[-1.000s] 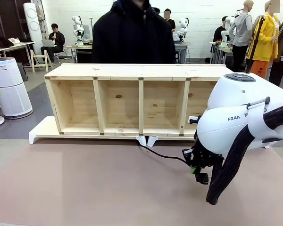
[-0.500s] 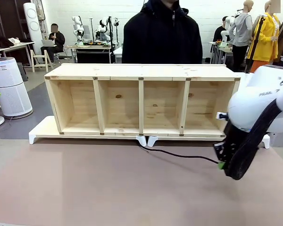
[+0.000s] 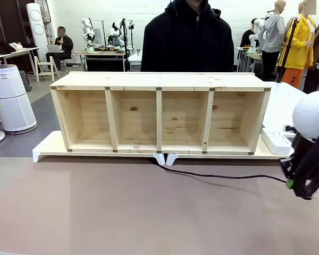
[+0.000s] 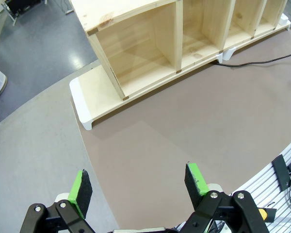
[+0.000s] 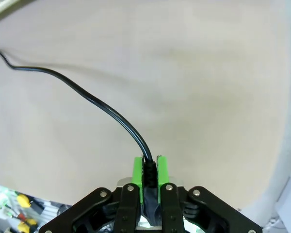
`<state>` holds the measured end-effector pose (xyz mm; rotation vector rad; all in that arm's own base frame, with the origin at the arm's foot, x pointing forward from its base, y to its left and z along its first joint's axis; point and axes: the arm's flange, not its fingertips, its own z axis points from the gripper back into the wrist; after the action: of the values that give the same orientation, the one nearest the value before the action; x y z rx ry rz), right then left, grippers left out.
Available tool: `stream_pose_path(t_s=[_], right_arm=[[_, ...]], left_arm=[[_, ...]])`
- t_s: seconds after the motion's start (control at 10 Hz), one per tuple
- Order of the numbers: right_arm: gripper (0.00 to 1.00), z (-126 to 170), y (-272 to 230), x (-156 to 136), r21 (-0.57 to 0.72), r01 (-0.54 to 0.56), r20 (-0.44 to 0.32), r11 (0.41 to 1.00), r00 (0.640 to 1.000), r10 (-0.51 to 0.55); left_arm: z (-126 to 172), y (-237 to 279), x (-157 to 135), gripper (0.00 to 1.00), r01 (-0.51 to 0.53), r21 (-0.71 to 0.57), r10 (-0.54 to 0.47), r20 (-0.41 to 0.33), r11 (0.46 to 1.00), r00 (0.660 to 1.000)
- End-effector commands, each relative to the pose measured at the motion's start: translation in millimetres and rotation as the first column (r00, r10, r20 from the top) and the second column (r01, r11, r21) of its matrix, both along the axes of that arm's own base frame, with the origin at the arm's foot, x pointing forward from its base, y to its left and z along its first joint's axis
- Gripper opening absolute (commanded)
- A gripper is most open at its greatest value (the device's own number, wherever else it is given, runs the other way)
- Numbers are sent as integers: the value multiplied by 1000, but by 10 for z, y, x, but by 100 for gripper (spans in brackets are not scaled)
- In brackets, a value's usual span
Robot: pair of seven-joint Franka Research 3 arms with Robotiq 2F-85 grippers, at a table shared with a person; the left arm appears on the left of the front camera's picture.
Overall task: Perform cable management.
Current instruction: Pull the grasped Power Cable to the location of the Power Strip.
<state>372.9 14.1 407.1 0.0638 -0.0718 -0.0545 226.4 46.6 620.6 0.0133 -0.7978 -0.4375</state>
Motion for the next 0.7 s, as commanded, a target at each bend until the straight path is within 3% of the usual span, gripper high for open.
stream_pose_path(t_s=[0.0,0.4,0.6], right_arm=[[15,-346,-162,-630,-54,64,-3,996,998,-65],[15,-294,-356,-196,-123,275,209,953,946,-246],[15,-246,-436,79,-34,316,324,948,901,-288]], left_arm=[[1,6,24,100,-18,-3,18,5,1000,1000],[1,6,24,100,-18,-3,18,5,1000,1000],[1,6,24,100,-18,-3,18,5,1000,1000]])
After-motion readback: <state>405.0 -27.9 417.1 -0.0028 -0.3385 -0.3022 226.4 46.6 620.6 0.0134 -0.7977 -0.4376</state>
